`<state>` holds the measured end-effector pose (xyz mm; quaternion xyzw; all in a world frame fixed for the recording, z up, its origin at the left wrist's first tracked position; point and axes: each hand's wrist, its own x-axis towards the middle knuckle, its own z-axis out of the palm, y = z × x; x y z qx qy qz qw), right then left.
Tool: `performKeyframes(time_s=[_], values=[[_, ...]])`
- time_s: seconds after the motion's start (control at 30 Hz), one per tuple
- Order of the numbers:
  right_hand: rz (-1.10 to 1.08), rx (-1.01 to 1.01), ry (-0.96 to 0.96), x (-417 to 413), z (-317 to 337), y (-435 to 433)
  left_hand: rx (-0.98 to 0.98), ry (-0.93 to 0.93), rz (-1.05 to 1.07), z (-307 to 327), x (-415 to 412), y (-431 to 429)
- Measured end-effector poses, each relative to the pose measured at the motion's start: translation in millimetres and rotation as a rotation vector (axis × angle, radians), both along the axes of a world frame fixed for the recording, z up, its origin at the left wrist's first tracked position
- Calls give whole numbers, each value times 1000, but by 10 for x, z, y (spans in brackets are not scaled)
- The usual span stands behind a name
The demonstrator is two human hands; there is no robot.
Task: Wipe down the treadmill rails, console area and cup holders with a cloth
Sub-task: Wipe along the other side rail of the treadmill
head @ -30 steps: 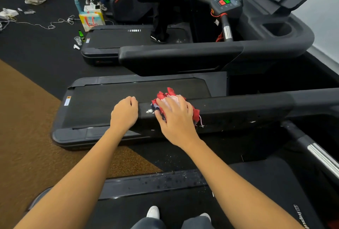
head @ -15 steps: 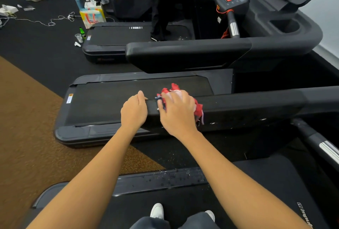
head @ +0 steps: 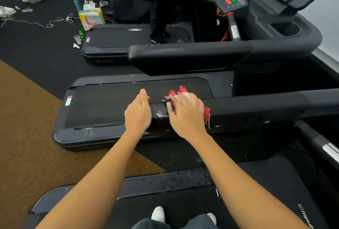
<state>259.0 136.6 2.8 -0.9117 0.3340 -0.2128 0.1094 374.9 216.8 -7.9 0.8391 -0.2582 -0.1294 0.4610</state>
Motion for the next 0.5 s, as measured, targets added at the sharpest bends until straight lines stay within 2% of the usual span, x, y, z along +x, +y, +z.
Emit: performKeyframes(time_s=[0.17, 0.33, 0.4, 0.5], values=[[126, -23, 3, 238, -14, 280, -54, 39, -2, 1, 7, -11], [299, -38, 43, -25, -130, 223, -103, 99, 9, -27, 20, -7], [296, -55, 41, -150, -124, 119, -101, 120, 19, -50, 36, -12], [157, -20, -70, -193, -77, 36, -106, 193, 29, -57, 55, -38]])
